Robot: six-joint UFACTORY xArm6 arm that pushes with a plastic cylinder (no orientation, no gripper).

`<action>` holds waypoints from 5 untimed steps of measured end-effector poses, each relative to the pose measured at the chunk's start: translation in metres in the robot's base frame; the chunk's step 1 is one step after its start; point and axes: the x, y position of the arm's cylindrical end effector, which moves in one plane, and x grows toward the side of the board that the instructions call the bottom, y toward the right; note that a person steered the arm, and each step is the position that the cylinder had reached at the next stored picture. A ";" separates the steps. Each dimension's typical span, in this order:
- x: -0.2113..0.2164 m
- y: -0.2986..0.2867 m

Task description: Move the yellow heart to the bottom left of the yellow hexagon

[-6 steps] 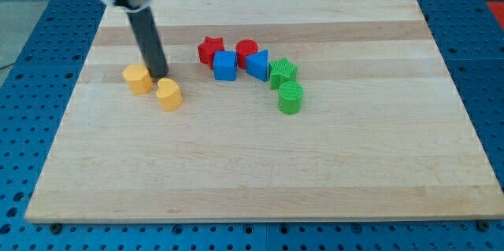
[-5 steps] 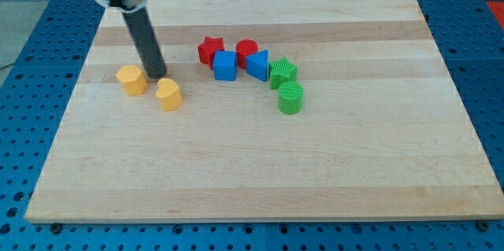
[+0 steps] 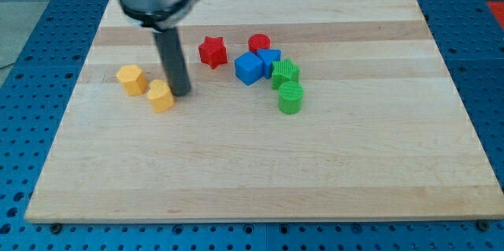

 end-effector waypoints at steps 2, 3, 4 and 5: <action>-0.002 0.018; 0.030 0.027; 0.052 -0.016; 0.027 -0.048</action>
